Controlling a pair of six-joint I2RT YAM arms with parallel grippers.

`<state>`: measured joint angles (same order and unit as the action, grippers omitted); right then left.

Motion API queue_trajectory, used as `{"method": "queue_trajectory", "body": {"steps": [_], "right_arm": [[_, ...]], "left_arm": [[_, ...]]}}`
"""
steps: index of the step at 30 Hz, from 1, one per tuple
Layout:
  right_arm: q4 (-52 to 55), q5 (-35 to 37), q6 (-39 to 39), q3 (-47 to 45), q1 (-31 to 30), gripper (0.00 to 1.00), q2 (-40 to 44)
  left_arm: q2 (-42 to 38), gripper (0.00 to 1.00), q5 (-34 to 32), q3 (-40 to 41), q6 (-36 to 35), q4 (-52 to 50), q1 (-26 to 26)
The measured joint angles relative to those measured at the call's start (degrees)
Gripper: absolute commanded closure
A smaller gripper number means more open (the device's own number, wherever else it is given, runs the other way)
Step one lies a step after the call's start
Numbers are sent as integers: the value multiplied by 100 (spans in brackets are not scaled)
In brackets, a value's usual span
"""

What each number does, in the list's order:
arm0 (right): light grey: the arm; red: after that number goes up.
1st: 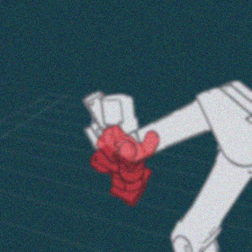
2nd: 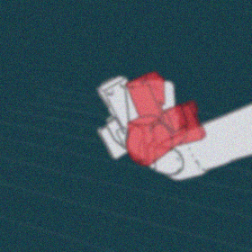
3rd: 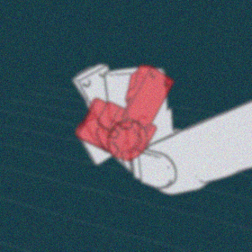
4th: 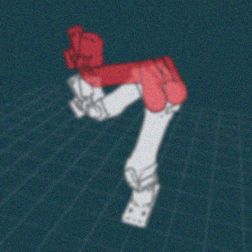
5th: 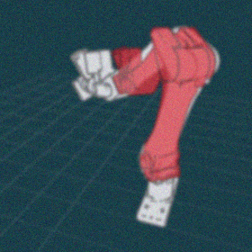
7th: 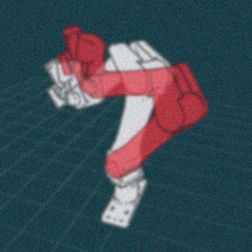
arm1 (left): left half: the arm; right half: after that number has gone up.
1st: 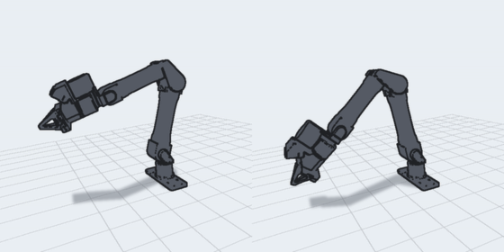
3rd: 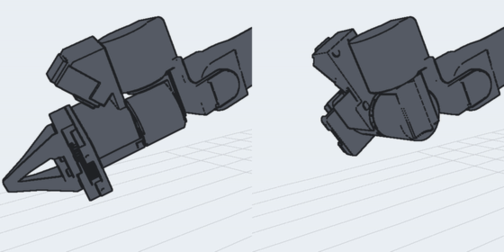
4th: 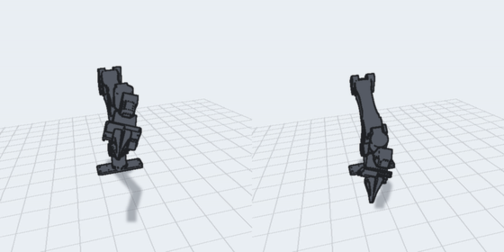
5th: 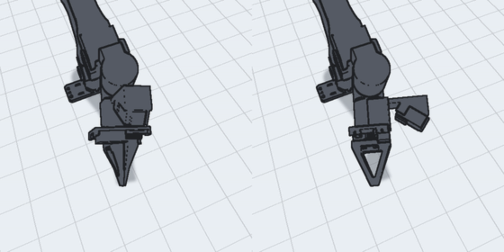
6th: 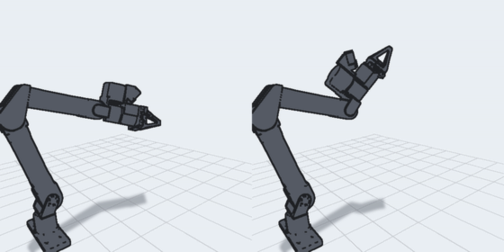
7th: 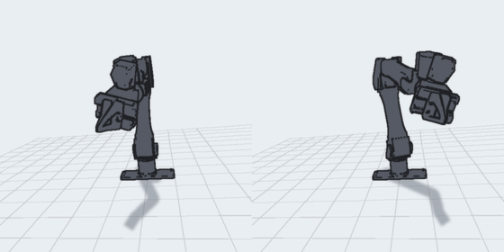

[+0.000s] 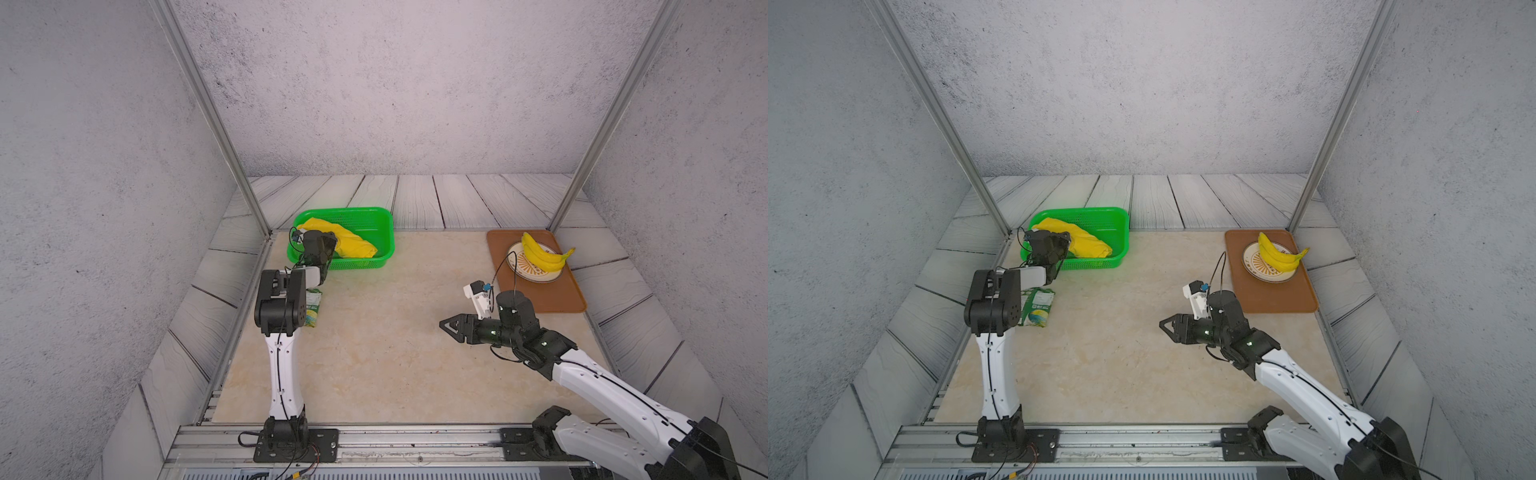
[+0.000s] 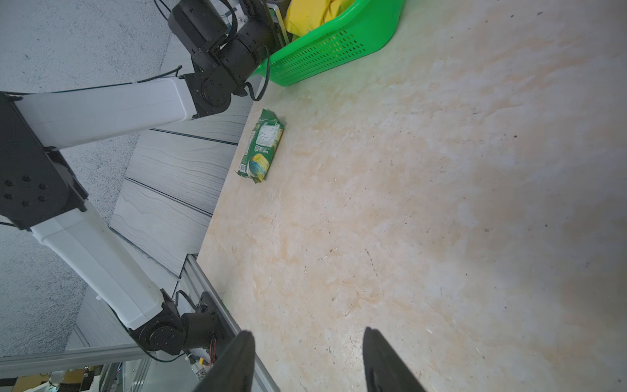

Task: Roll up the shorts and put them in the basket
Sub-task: Place the shorts in the bin.

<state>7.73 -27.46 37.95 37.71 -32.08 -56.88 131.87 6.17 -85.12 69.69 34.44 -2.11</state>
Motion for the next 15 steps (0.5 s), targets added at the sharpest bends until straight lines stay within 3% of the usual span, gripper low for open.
{"method": "queue_trajectory", "body": {"steps": [3,5,7,11,15], "right_arm": [[76,31,-37,79,-2,45,111],[136,74,-61,114,-2,44,238],[153,129,-70,125,-2,44,354],[155,260,-68,125,-2,44,479],[153,310,-68,125,-2,44,494]], "left_arm": [[-98,37,-111,-4,98,-407,2],[-177,27,-173,-9,149,-691,2],[-251,9,-208,-11,225,-979,4],[-446,4,-234,-186,372,-1945,37],[-662,7,-297,-699,433,-3362,118]]}}
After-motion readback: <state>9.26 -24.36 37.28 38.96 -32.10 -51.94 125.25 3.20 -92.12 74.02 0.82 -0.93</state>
